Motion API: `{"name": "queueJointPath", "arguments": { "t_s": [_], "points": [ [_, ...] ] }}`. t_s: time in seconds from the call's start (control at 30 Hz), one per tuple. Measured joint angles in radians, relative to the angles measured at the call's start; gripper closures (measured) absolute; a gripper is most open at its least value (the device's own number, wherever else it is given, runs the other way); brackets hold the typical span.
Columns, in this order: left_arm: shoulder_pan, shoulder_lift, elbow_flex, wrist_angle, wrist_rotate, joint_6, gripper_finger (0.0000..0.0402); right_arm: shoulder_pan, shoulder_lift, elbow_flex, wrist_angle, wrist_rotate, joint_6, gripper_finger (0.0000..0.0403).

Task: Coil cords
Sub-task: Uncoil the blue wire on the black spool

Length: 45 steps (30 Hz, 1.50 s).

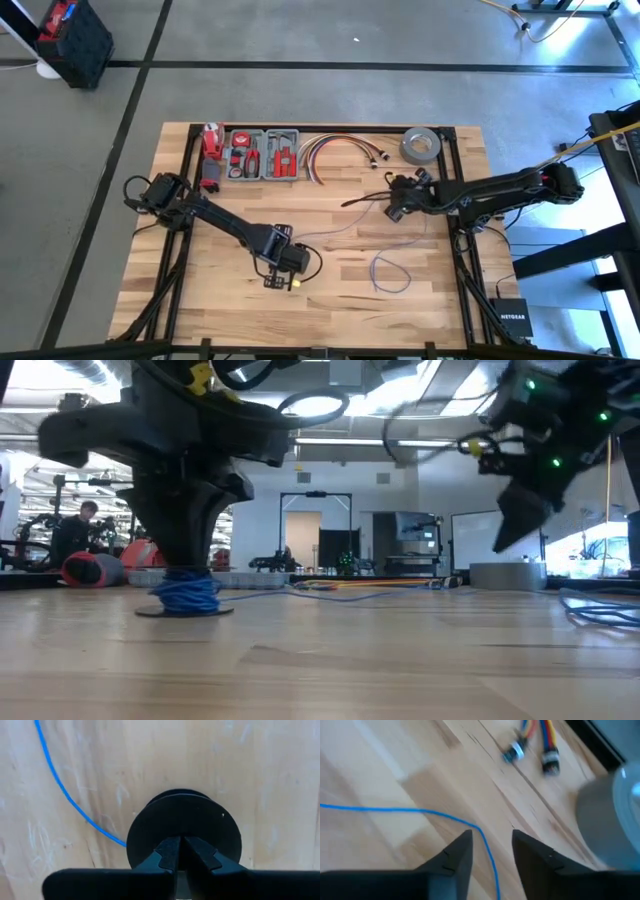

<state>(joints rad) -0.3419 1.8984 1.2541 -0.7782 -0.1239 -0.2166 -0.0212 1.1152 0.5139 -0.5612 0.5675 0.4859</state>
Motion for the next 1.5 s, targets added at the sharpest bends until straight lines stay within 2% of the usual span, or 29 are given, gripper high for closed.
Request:
{"name": "queueJointPath", "arguments": {
  "t_s": [0.17,0.3,0.5,0.67,0.8,0.87,0.97,1.1,1.33,1.5],
  "points": [
    [0.007,0.000,0.001,0.003,-0.010,-0.047,0.0384,0.000,0.000,0.067,0.020,-0.031,-0.073,0.0219],
    [0.008,0.002,0.028,-0.016,-0.017,-0.058,0.0384,0.001,0.000,0.081,0.105,-0.072,-0.146,0.0202],
    [0.009,0.008,0.114,-0.060,-0.022,-0.022,0.0384,0.002,0.002,0.081,0.284,-0.205,-0.310,0.0199],
    [0.010,0.006,0.124,-0.055,-0.021,0.016,0.0397,0.002,0.002,0.081,0.397,-0.221,-0.369,0.0198],
    [0.011,0.005,0.124,-0.052,-0.021,-0.014,0.0399,0.002,0.008,0.081,0.448,-0.223,-0.394,0.0198],
    [0.011,0.005,0.125,-0.053,-0.021,-0.019,0.0400,0.002,0.024,0.080,0.477,-0.262,-0.408,0.0198],
    [0.011,-0.011,0.126,-0.061,-0.023,-0.022,0.0398,0.002,0.074,0.079,0.546,-0.369,-0.443,0.0198],
    [0.008,-0.032,0.127,-0.046,-0.100,-0.044,0.0400,0.002,0.182,0.079,0.686,-0.483,-0.474,0.0198],
    [0.008,-0.029,0.089,-0.009,-0.099,-0.071,0.0400,0.002,0.370,0.079,0.836,-0.490,-0.518,0.0198],
    [0.001,-0.029,0.059,0.032,-0.090,-0.090,0.0395,0.002,0.413,0.079,0.864,-0.493,-0.518,0.0198]
  ]
}}
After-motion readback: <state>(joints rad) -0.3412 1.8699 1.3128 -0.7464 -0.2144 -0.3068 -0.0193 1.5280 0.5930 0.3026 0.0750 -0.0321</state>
